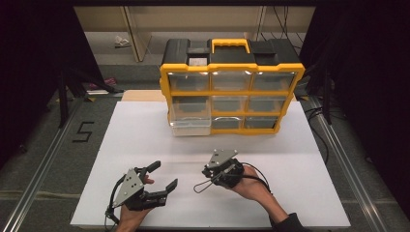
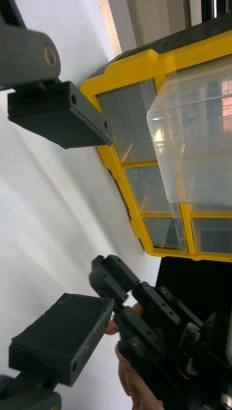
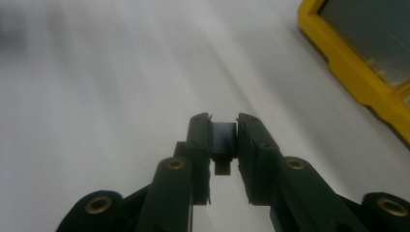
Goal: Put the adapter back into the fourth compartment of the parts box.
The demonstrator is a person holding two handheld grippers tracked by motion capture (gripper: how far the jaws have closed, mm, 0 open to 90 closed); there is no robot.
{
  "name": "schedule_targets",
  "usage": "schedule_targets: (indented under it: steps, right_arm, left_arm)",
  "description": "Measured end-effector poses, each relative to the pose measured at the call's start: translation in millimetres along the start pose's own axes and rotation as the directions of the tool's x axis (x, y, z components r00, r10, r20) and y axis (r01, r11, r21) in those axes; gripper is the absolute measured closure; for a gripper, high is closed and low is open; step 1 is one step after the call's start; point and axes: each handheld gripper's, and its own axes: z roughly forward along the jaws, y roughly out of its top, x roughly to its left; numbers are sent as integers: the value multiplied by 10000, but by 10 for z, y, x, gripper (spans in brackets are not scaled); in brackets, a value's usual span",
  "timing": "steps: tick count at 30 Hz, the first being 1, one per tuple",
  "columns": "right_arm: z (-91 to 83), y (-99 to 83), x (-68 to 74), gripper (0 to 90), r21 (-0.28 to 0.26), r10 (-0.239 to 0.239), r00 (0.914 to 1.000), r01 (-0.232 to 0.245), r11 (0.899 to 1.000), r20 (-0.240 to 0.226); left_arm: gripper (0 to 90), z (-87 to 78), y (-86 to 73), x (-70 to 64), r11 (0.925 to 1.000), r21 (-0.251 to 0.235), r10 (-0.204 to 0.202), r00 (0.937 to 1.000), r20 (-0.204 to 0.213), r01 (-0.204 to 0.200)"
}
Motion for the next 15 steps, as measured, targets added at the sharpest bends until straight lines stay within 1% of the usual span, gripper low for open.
schedule_targets:
  steps: [11,15]
  right_arm:
    - [-159,32,-62,761,-605,192,9997,-181,9980,176]
    - [-218,49,-91,760,-857,260,9993,-237,9960,258]
  left_arm:
    - [193,4,-4,0,10000,17,26,10000,-24,-26]
    - [193,-2,-6,9,10000,13,-35,10000,-61,35]
